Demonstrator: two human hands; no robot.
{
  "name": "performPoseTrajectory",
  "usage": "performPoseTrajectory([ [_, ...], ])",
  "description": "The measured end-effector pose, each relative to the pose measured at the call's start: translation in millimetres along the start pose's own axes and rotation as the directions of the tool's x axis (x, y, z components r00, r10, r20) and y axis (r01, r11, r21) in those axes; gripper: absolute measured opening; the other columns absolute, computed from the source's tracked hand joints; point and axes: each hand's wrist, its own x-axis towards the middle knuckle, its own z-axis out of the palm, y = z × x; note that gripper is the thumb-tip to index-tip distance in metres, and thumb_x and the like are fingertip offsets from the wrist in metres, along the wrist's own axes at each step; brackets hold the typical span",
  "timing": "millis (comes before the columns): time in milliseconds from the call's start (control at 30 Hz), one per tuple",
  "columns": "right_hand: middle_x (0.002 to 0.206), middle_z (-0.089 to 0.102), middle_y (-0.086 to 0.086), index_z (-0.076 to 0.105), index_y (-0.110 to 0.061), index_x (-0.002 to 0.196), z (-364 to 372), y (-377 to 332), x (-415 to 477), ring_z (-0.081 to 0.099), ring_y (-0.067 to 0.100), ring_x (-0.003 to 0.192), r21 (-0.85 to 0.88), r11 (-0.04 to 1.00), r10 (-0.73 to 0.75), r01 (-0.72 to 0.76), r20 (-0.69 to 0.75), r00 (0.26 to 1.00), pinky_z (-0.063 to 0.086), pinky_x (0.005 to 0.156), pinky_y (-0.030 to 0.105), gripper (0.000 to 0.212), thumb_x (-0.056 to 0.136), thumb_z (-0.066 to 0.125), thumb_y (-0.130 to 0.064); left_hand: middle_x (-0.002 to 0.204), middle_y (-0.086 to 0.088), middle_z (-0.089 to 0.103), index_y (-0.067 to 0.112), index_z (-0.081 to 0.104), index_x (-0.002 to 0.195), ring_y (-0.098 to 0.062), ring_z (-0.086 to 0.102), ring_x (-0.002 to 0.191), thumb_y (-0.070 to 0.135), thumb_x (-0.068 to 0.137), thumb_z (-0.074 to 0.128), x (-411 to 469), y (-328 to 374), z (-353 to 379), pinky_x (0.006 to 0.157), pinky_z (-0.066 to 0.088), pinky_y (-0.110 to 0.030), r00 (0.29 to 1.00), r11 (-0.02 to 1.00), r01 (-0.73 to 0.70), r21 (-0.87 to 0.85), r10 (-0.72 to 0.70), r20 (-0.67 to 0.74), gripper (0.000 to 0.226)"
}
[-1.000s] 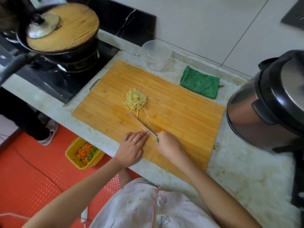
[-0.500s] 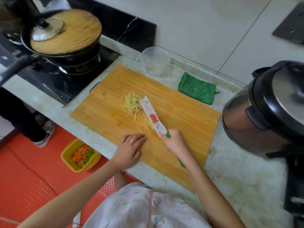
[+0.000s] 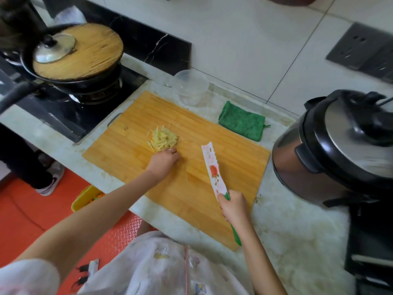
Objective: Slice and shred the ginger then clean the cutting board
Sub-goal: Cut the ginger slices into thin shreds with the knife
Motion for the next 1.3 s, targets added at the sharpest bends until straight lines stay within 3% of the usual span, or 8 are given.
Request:
performPoseTrajectory([
  [133, 0.035, 0.040, -0.009, 0.046, -0.021, 0.055, -10, 2, -2, 0.038, 0.017, 0.040, -0.032, 0.999, -0.040, 0.039, -0.030, 0.999, 0.028, 0.045, 0.028, 0.038, 0.091, 0.053, -0.015, 0.103, -0.011, 0.066, 0.009, 0.071, 0.100, -0.035, 0.059, 0.097, -0.005, 0.076, 0.060, 10, -20, -13, 0.077, 0.046, -0.040, 0.994, 1.000, 0.001, 0.017, 0.001, -0.113, 0.031],
  [233, 0.035, 0.038, -0.008, 0.047, -0.020, 0.055, -12, 2, -3, 0.036, 0.016, 0.040, -0.018, 0.999, -0.052, 0.051, -0.060, 0.997, 0.026, 0.046, 0.028, 0.037, 0.092, 0.054, -0.016, 0.102, -0.010, 0.065, 0.011, 0.068, 0.096, -0.030, 0.062, 0.091, 0.007, 0.064, 0.073, 10, -14, -6, 0.076, 0.050, -0.040, 0.938, 0.953, -0.302, 0.030, 0.303, -0.167, 0.033],
  [367, 0.036, 0.041, -0.009, 0.047, -0.022, 0.057, -5, 1, -5, 0.036, 0.012, 0.038, 0.002, 0.999, -0.043, 0.043, -0.108, 0.993, 0.026, 0.043, 0.026, 0.035, 0.091, 0.054, -0.018, 0.099, -0.002, 0.066, 0.018, 0.066, 0.093, -0.021, 0.063, 0.085, 0.032, 0.073, 0.044, 14, 4, 7, 0.073, 0.049, -0.028, 0.763, 0.757, -0.644, 0.106, 0.647, 0.013, 0.032],
  [500, 0.037, 0.036, -0.008, 0.043, -0.020, 0.054, 7, -4, -9, 0.035, 0.016, 0.041, 0.050, 0.999, -0.006, 0.017, -0.201, 0.980, 0.025, 0.046, 0.028, 0.039, 0.091, 0.056, -0.018, 0.082, 0.004, 0.063, 0.021, 0.064, 0.082, -0.019, 0.060, 0.072, 0.024, 0.068, 0.050, 36, -22, -4, 0.063, 0.045, -0.027, 0.730, 0.711, -0.681, 0.178, 0.679, 0.078, 0.021],
  [700, 0.047, 0.042, -0.004, 0.060, -0.002, 0.072, 26, -16, -7, 0.038, 0.018, 0.043, 0.131, 0.989, 0.107, -0.070, -0.301, 0.948, 0.028, 0.048, 0.031, 0.026, 0.092, 0.055, -0.018, 0.090, 0.000, 0.064, 0.019, 0.066, 0.089, -0.023, 0.062, 0.085, 0.025, 0.077, 0.048, 54, -44, -28, 0.080, 0.040, -0.037, 0.770, 0.751, -0.637, 0.174, 0.611, 0.183, 0.023],
  [933, 0.045, 0.040, -0.007, 0.044, -0.020, 0.053, 48, -46, -3, 0.039, 0.020, 0.045, 0.197, 0.976, 0.161, -0.092, -0.370, 0.915, 0.030, 0.050, 0.031, 0.039, 0.090, 0.055, -0.018, 0.098, -0.005, 0.055, 0.014, 0.057, 0.098, -0.023, 0.051, 0.088, 0.035, 0.065, 0.045, 15, 1, 14, 0.076, 0.035, -0.034, 0.327, 0.326, -0.945, 0.037, 0.931, 0.162, 0.041],
  [1133, 0.052, 0.042, 0.005, 0.050, -0.007, 0.065, 54, -37, -11, 0.039, 0.020, 0.046, 0.120, 0.985, 0.163, -0.128, -0.358, 0.920, 0.027, 0.047, 0.032, 0.032, 0.094, 0.052, -0.021, 0.087, 0.000, 0.059, 0.019, 0.054, 0.092, -0.019, 0.050, 0.082, 0.027, 0.074, 0.049, 40, -62, 4, 0.076, 0.034, -0.031, 0.409, 0.409, -0.912, 0.024, 0.911, 0.046, 0.021],
  [1300, 0.081, 0.065, 0.001, 0.058, -0.018, 0.120, 78, -54, -3, 0.056, 0.016, 0.057, -0.094, 0.984, 0.103, -0.152, -0.399, 0.911, 0.036, 0.047, 0.025, 0.026, 0.098, 0.044, -0.023, 0.082, 0.006, 0.066, 0.020, 0.068, 0.078, -0.016, 0.060, 0.086, 0.024, 0.080, 0.049, 59, -92, -20, 0.080, 0.035, -0.029, 0.564, 0.571, -0.821, -0.024, 0.803, -0.193, 0.020],
])
